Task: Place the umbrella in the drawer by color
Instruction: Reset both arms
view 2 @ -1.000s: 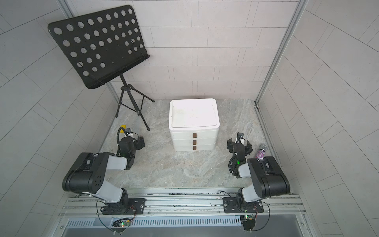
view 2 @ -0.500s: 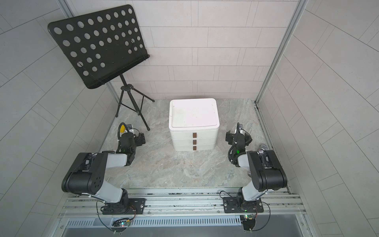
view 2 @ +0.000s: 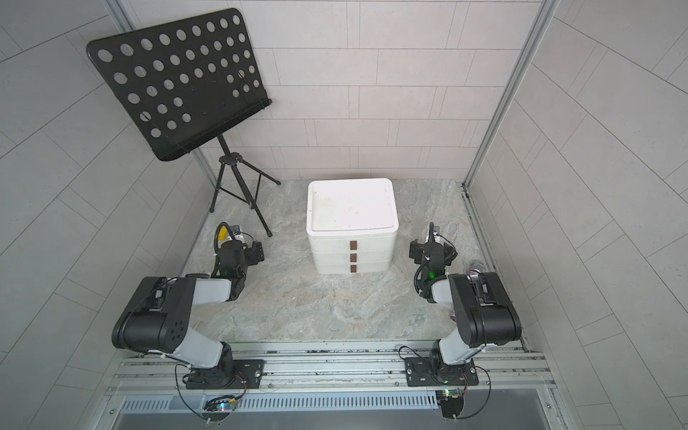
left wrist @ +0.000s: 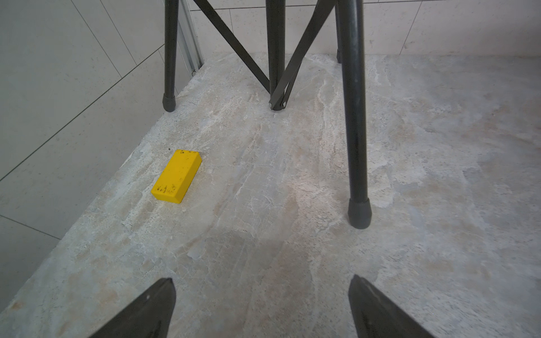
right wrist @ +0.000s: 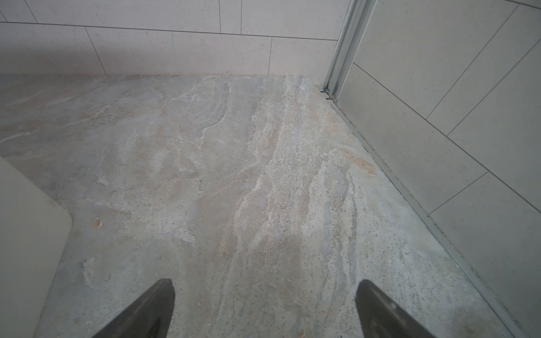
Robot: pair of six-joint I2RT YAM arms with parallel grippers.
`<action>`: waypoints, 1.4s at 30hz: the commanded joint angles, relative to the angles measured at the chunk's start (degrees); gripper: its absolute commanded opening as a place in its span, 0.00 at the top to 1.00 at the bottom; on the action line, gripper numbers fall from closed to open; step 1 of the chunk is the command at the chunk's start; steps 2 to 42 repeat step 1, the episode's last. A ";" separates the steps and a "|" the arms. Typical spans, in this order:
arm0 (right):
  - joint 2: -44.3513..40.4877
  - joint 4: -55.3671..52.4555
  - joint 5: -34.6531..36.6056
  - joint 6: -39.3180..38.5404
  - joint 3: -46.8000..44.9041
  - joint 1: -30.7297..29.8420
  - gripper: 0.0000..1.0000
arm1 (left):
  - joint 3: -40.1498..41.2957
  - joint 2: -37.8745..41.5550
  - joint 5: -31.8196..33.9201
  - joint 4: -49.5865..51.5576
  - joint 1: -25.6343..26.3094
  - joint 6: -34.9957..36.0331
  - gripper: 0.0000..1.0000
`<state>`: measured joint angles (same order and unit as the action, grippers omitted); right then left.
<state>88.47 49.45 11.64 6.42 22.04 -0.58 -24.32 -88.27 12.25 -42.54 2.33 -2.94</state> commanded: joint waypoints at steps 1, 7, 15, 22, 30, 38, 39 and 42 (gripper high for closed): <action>-0.66 0.02 -0.13 -0.17 -0.32 0.05 0.00 | -1.02 0.62 1.37 0.19 0.35 0.48 0.00; -0.66 0.02 -0.13 -0.17 -0.32 0.05 0.00 | -1.02 0.62 1.37 0.19 0.35 0.48 0.00; -0.66 0.02 -0.13 -0.17 -0.32 0.05 0.00 | -1.02 0.62 1.37 0.19 0.35 0.48 0.00; -0.66 0.02 -0.13 -0.17 -0.32 0.05 0.00 | -1.02 0.62 1.37 0.19 0.35 0.48 0.00; -0.66 0.02 -0.13 -0.17 -0.32 0.05 0.00 | -1.02 0.62 1.37 0.19 0.35 0.48 0.00; -0.66 0.02 -0.13 -0.17 -0.32 0.05 0.00 | -1.02 0.62 1.37 0.19 0.35 0.48 0.00; -0.66 0.02 -0.13 -0.17 -0.32 0.05 0.00 | -1.02 0.62 1.37 0.19 0.35 0.48 0.00; -0.66 0.02 -0.13 -0.17 -0.32 0.05 0.00 | -1.02 0.62 1.37 0.19 0.35 0.48 0.00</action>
